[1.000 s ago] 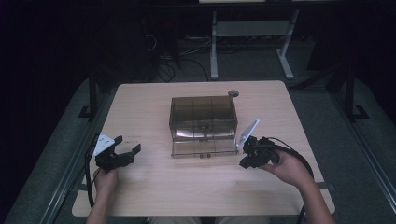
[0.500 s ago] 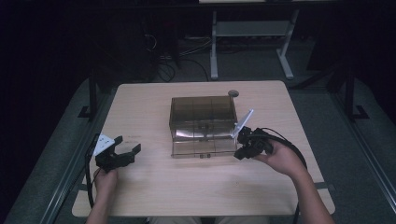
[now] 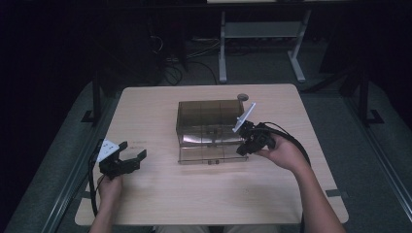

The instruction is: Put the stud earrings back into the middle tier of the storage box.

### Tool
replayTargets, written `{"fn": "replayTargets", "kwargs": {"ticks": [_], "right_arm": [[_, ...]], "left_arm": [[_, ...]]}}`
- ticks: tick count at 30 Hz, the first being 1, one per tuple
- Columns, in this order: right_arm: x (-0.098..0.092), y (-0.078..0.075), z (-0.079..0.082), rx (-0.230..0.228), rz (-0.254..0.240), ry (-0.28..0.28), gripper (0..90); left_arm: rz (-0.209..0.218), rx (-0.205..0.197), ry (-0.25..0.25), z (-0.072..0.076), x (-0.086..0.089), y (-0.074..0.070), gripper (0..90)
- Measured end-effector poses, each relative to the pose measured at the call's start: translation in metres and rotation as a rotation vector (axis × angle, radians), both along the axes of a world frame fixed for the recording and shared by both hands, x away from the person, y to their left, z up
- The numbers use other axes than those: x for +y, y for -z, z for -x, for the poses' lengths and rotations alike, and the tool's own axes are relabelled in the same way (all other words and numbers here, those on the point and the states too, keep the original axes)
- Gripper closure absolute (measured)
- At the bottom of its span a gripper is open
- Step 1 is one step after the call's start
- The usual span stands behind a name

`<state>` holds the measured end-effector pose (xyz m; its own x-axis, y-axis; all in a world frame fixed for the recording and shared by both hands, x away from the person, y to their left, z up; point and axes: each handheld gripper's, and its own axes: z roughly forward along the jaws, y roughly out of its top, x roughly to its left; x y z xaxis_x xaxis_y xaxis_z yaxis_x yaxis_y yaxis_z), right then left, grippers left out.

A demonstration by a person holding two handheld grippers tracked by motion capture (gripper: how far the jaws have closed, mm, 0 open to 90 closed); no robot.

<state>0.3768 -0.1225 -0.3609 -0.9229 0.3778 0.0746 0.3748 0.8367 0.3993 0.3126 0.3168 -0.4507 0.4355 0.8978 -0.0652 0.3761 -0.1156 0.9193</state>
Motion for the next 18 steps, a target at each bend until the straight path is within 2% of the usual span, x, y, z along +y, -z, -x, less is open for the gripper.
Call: {"fn": "replayTargets", "kwargs": {"ticks": [13,18], "right_arm": [[0.002,0.016,-0.026,0.042,0.015,0.046,85.0],[0.007,0.026,-0.034,0.066,0.040,0.063,85.0]], "left_arm": [[-0.001,0.000,0.003,0.000,0.000,0.000,12.8],[0.000,0.001,0.004,0.000,-0.001,0.000,12.8]]}}
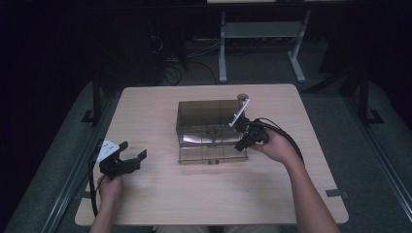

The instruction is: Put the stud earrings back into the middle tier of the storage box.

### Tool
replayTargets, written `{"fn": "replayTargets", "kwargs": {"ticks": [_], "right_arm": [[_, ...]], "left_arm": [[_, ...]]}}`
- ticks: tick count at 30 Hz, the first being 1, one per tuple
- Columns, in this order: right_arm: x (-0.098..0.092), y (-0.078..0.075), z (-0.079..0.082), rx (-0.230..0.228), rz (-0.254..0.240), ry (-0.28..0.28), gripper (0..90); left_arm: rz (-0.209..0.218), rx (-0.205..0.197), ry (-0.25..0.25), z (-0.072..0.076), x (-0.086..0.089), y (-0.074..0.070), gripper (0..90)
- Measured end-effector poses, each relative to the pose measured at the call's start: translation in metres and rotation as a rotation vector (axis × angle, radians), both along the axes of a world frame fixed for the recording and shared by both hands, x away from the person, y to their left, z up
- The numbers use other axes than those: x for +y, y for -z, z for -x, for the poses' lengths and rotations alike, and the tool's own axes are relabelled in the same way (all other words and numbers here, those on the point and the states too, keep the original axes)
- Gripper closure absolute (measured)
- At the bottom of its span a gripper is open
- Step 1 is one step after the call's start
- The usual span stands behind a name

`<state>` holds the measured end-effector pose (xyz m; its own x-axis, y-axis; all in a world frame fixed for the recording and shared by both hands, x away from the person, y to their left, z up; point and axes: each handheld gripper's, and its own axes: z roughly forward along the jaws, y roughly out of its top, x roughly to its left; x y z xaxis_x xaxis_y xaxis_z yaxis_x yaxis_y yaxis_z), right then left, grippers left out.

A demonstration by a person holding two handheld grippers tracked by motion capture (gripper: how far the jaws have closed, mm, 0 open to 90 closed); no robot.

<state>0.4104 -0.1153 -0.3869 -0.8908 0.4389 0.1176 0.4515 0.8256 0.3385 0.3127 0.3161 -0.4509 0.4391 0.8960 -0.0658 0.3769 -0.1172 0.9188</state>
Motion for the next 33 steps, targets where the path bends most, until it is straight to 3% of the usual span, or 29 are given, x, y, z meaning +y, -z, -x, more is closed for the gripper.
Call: {"fn": "replayTargets", "kwargs": {"ticks": [13,22,28,33], "right_arm": [[0.006,0.015,-0.011,0.023,0.061,0.021,85.0],[0.004,0.014,-0.011,0.013,0.058,0.028,83.1],[0.000,0.005,-0.004,-0.001,0.035,0.017,79.0],[-0.006,-0.010,0.013,-0.021,0.007,-0.013,71.1]], "left_arm": [[0.002,-0.003,-0.001,0.000,0.000,0.000,12.8],[0.000,-0.002,-0.001,0.000,0.000,0.000,12.8],[0.004,-0.004,-0.003,0.000,0.001,0.000,12.8],[-0.003,-0.003,-0.001,0.000,0.000,0.000,12.8]]}}
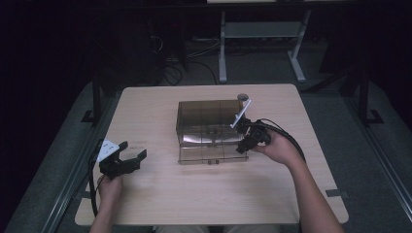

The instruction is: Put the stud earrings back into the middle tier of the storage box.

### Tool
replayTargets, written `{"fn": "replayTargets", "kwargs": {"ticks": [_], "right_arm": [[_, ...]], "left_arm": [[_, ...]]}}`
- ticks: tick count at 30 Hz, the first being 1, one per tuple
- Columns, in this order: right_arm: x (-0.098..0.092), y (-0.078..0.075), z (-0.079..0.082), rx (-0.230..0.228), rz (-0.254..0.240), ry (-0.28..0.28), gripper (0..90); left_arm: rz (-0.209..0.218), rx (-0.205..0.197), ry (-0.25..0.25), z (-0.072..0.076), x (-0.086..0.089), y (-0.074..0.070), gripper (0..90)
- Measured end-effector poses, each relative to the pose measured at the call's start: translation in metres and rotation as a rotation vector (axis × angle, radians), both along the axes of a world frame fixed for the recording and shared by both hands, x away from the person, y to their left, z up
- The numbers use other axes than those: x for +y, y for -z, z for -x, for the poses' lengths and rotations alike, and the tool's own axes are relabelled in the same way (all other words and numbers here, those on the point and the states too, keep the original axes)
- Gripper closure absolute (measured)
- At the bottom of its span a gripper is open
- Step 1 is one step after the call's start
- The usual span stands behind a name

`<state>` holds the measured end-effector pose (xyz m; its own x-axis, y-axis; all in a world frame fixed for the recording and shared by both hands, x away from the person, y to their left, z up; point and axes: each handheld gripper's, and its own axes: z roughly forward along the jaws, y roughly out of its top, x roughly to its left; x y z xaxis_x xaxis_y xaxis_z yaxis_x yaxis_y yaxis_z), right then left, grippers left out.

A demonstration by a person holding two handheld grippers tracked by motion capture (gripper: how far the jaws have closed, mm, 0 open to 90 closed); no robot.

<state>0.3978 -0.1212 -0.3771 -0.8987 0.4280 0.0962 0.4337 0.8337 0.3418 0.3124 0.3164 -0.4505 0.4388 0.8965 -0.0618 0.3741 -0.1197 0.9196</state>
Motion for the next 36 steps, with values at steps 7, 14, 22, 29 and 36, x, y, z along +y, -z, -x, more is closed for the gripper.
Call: {"fn": "replayTargets", "kwargs": {"ticks": [7,14,22,29,36], "right_arm": [[-0.008,-0.011,0.021,-0.022,-0.037,-0.023,65.8],[-0.021,-0.014,0.045,-0.045,-0.067,-0.041,61.5],[-0.026,-0.006,0.066,-0.058,-0.070,-0.072,62.5],[-0.022,0.009,0.077,-0.031,-0.037,-0.102,65.4],[-0.019,0.025,0.082,-0.003,-0.007,-0.121,70.9]], "left_arm": [[0.001,0.003,-0.001,0.000,0.000,0.000,12.8],[-0.002,0.004,-0.001,0.000,-0.001,0.000,12.8],[-0.002,0.005,-0.003,0.000,-0.001,0.000,12.8],[-0.006,0.005,-0.003,0.000,0.000,0.000,12.8],[-0.005,0.005,-0.002,0.000,0.000,0.000,12.8]]}}
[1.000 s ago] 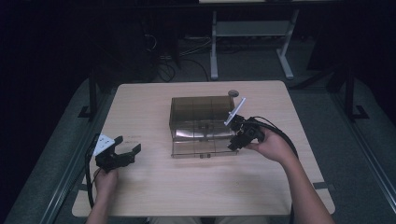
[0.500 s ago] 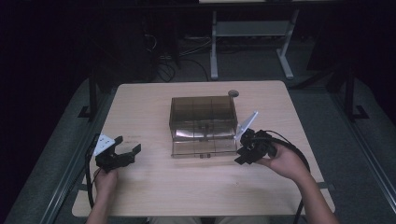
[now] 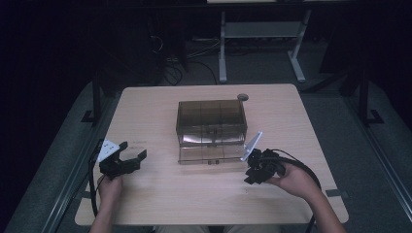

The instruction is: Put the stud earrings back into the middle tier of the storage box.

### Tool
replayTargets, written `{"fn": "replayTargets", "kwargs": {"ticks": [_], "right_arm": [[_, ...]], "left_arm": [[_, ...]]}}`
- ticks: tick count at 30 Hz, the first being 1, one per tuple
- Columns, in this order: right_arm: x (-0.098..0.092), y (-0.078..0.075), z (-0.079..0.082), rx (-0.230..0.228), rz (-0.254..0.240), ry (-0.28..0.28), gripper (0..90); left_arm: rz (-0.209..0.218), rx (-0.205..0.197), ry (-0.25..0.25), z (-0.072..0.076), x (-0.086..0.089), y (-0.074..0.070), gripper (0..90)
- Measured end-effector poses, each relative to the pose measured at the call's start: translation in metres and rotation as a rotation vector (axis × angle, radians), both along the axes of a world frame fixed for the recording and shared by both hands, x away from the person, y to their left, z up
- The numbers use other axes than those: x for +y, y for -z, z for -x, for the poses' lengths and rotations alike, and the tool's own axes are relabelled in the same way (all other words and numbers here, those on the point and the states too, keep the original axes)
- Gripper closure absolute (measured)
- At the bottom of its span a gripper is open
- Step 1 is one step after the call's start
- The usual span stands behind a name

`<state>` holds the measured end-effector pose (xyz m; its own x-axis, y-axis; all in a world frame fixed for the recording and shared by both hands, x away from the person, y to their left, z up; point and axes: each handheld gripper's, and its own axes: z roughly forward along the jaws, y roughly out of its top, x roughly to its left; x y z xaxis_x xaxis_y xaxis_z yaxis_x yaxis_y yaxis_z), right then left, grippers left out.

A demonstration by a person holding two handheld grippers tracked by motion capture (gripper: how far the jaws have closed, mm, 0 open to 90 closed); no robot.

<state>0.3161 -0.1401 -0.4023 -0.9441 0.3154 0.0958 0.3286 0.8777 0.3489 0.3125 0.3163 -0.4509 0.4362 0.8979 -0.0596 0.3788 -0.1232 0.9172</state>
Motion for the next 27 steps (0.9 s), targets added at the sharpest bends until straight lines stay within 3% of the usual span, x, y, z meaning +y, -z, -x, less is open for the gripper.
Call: {"fn": "replayTargets", "kwargs": {"ticks": [13,27], "right_arm": [[0.008,0.023,0.003,0.051,0.050,-0.035,76.0],[0.016,0.032,0.004,0.065,0.106,-0.068,78.0]], "left_arm": [[0.002,-0.001,0.000,0.000,0.000,0.000,12.8],[0.002,0.000,0.001,0.000,0.000,0.000,12.8]]}}
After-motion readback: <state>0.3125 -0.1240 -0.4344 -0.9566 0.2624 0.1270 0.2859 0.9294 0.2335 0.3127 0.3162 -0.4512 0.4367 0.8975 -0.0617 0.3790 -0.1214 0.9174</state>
